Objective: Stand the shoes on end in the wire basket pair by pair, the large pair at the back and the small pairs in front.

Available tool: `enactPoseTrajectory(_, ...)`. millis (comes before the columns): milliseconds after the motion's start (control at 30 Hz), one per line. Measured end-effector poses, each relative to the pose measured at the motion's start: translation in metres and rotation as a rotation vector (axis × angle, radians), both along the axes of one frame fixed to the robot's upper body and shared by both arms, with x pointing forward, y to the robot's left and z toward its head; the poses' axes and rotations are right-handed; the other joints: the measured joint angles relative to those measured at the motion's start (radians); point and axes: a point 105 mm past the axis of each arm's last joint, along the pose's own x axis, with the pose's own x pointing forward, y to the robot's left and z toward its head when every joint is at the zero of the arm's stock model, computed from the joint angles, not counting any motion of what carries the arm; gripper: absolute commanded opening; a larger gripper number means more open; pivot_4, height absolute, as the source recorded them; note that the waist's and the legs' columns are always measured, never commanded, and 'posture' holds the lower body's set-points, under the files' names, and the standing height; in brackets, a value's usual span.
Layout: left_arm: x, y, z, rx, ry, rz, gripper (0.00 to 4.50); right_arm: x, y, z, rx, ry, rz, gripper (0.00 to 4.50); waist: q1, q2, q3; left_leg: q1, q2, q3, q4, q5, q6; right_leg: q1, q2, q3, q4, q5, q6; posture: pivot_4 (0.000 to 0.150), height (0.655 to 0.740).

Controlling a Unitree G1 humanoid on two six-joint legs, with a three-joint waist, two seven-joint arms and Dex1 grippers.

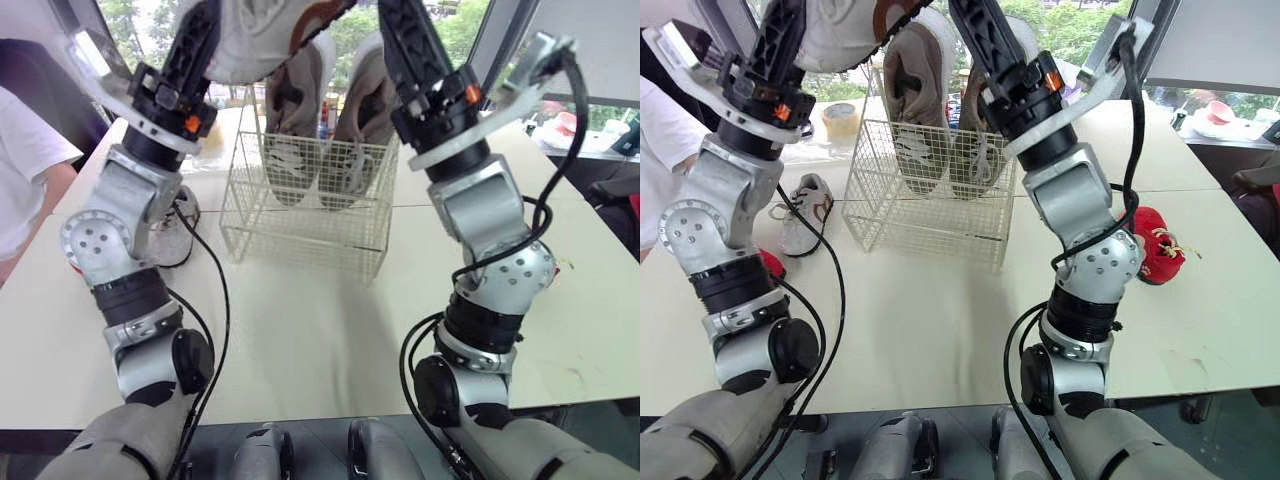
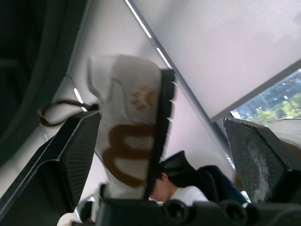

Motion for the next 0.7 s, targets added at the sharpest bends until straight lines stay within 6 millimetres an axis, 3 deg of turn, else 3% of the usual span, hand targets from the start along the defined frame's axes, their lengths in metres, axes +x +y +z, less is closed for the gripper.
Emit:
enactPoseTrajectory(433,0.000,-0.011,-0.017,0.028,0.034,-0.016,0.28,-0.006,0.010,0.009,0.019,-0.012,0.058,4.47,-0.004,0.000,0.000,0.000,0.001,-0.001,0.000,-0.001,0.001,0.000,0.002,0.000,-0.001,0.000,0.000,0.150,0.7400)
enactPoseTrajectory(533,-0.001,-0.010,-0.019,0.033,0.029,-0.004,0.28,-0.004,0.012,0.008,0.012,-0.008,0.047,3.61,-0.004,0.000,0.000,0.000,0.001,-0.001,0.000,-0.001,0.001,0.000,0.002,0.000,-0.001,0.000,0.000,0.150,0.7400)
enactPoseTrajectory(700,-0.001,-0.007,-0.021,0.039,0.025,0.006,0.28,-0.002,0.016,0.006,-0.008,-0.006,0.022,1.12,-0.002,0.000,0.000,0.000,0.001,-0.001,0.000,-0.001,0.002,0.000,0.002,0.000,-0.001,0.000,0.000,0.150,0.7400)
